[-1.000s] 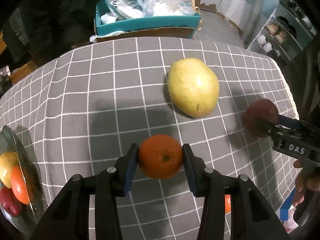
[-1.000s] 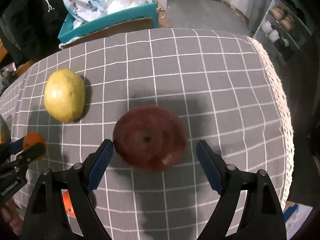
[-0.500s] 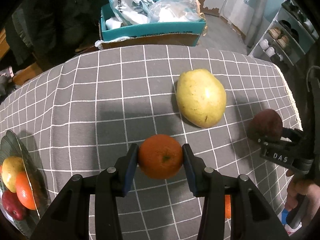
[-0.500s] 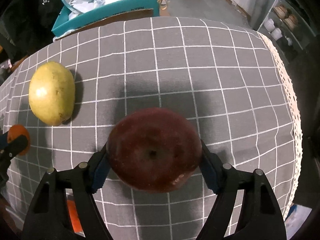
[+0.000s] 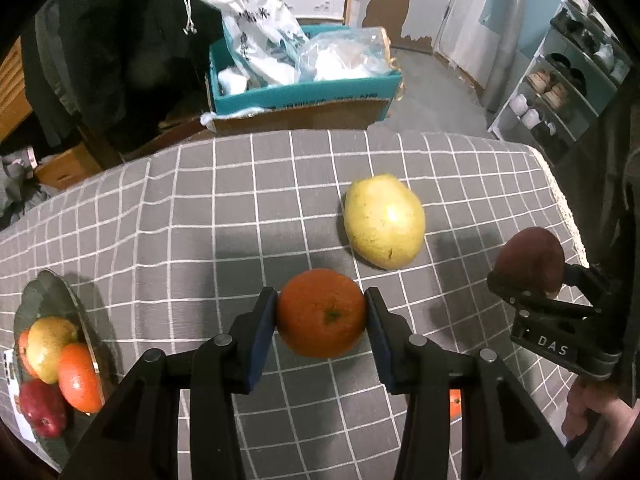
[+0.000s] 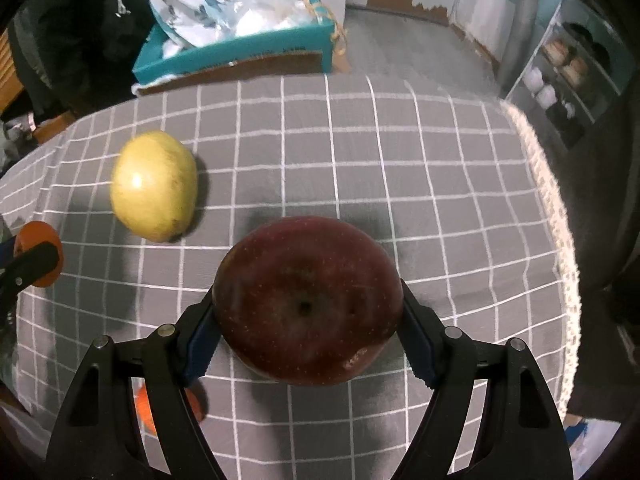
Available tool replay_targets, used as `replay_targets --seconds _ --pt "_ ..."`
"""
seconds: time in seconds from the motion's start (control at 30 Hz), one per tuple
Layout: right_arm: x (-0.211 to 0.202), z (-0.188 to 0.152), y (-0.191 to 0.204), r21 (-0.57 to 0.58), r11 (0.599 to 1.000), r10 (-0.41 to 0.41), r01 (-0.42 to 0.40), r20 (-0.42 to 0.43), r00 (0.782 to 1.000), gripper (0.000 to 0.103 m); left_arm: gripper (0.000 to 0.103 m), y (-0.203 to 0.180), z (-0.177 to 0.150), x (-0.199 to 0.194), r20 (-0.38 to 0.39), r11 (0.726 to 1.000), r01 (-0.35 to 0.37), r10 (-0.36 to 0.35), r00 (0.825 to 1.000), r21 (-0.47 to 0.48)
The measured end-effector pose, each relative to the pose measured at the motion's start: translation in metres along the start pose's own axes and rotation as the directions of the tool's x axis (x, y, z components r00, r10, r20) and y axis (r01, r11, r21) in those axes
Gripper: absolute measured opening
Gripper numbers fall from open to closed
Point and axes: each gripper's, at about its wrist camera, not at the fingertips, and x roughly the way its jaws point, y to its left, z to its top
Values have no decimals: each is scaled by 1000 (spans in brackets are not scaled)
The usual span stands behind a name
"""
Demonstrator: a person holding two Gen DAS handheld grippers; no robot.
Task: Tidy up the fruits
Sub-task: 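Lift and carry the orange with the left tool while the right tool carries the red apple toward the bowl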
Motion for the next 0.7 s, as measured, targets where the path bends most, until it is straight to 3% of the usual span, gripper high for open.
replay_targets --seconds 0.7 --pt "-120 5 24 -24 999 37 -33 236 971 78 45 16 1 -97 174 1000 -1 2 985 -4"
